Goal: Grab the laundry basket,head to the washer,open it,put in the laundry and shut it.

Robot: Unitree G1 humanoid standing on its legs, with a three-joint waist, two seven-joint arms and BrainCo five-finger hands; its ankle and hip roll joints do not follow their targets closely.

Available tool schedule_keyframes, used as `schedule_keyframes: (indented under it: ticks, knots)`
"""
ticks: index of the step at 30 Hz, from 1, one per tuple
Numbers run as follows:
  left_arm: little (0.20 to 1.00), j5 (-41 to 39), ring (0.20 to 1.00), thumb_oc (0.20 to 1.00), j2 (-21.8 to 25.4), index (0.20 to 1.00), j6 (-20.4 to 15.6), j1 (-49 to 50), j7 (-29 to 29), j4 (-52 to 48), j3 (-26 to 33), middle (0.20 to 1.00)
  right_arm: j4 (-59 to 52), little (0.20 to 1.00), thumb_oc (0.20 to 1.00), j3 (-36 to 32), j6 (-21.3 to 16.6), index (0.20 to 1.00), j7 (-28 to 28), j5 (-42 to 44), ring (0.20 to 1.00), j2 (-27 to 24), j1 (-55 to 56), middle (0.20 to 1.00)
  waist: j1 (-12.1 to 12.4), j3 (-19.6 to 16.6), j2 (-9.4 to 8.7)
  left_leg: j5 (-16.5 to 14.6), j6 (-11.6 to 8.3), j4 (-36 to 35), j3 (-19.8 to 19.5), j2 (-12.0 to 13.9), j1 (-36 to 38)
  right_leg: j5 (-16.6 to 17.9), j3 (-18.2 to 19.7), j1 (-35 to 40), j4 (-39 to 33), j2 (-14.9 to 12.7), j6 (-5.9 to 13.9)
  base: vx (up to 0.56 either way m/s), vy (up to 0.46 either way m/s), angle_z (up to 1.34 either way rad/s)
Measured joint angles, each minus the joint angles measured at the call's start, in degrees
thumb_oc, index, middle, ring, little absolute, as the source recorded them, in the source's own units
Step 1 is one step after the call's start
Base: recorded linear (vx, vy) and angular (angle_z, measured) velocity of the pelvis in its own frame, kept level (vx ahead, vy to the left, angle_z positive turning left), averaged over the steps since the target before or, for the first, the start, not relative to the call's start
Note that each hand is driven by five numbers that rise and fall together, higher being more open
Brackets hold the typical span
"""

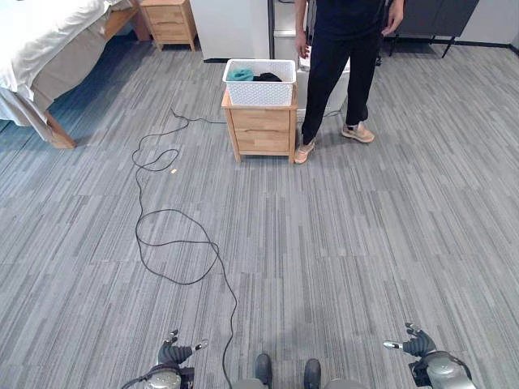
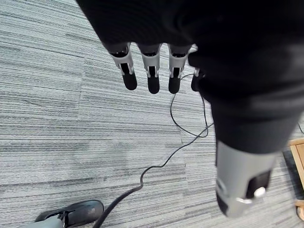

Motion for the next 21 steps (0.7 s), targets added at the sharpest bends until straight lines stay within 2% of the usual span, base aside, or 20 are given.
schedule_keyframes:
  ticks: [15, 21]
  knots:
    - [1.0, 0.03, 1.0, 1.0, 0.28, 1.0, 0.0, 0.93, 0.12, -0.06, 1.03, 1.0, -0.23, 1.0, 1.0, 1.08, 0.2, 1.0, 0.05, -0.09, 1.0, 0.03, -0.1, 1.0, 0.15, -1.18, -1.7, -0.21, 0.53, 0.27, 0.59, -0.02, 1.04, 0.21, 0.46, 0.66, 0.27, -0.08, -0.28, 0.03, 0.03, -0.02]
    - [1.0, 0.01, 1.0, 1.0, 1.33, 1.0, -0.01, 0.81, 1.48, -0.04, 1.88, 1.0, -0.35, 1.0, 1.0, 1.19, 0.25, 1.0, 0.03, -0.18, 1.0, 0.03, -0.71, 1.0, 0.49, -1.46, -2.27, -0.28, 0.82, 0.31, 1.9, 0.01, -1.04, 0.45, 1.49, -2.11, 0.76, -0.19, 0.21, 0.0, 0.124, -0.1]
